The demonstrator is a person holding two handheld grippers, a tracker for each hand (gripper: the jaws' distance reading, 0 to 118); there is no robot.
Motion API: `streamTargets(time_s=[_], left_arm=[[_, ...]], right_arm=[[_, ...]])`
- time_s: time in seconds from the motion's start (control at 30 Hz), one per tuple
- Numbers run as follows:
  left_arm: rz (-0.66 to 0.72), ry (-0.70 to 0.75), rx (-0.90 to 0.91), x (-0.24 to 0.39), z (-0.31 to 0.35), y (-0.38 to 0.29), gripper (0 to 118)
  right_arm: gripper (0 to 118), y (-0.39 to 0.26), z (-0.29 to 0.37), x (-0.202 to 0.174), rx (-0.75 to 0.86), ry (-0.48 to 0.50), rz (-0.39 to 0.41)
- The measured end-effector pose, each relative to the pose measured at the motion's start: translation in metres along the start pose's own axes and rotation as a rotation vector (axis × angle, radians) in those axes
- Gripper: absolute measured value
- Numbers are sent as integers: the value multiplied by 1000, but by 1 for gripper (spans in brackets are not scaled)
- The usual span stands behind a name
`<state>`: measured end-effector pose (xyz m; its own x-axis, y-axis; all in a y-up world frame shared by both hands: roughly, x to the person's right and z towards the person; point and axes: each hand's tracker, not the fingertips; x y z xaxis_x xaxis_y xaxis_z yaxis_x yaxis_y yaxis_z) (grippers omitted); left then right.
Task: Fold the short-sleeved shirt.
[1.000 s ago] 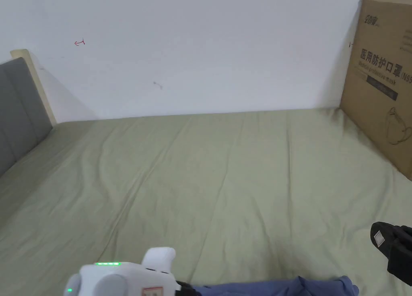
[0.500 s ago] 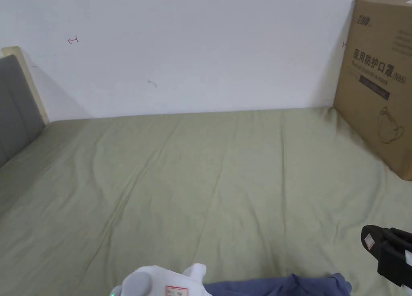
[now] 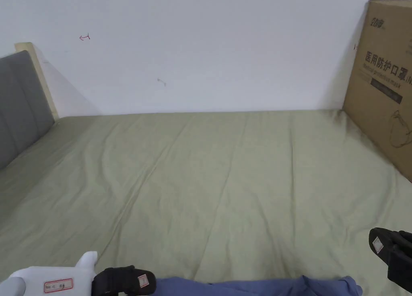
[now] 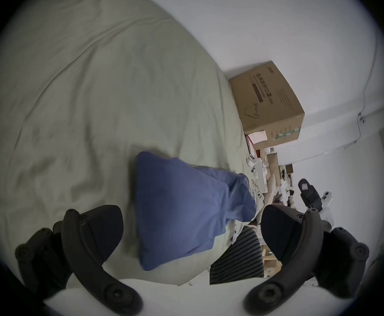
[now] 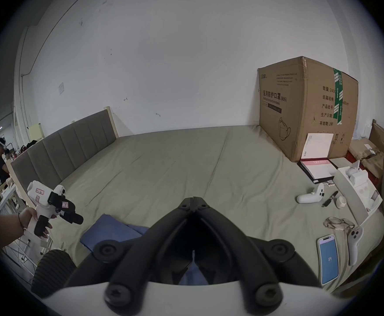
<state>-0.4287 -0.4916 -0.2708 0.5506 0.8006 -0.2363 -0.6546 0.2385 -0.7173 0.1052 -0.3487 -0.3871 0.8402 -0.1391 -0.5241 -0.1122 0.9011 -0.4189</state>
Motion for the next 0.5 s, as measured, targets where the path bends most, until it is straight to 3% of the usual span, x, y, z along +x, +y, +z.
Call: streamTargets(time_s=[0.13,0.23,0.3,0.4,0.43,0.47,0.5], left_arm=[[123,-109,-57,-42,-24,1,118],[270,-329,-148,-63,-59,-6,118],[261,-486,-138,-66,-80,-7,118],[279,-500,-147,-72,-102,-8,118],[271,-501,-139,-74,-102,-8,113],[238,-457,-137,-75,-104,-7,96],[210,-350,-147,-78,-103,-5,57]], right_arm=[[0,1,-2,-1,-24,-6,1],[0,1,-3,-2,-38,-18,9],[0,2,-4,-3,-45,-27,16],[0,5,-7,-5,-55,-24,11],[0,5,-8,-5,-57,-23,6],[0,6,-9,-5,-58,-22,1],[0,6,-11,-5,-58,-20,-6]])
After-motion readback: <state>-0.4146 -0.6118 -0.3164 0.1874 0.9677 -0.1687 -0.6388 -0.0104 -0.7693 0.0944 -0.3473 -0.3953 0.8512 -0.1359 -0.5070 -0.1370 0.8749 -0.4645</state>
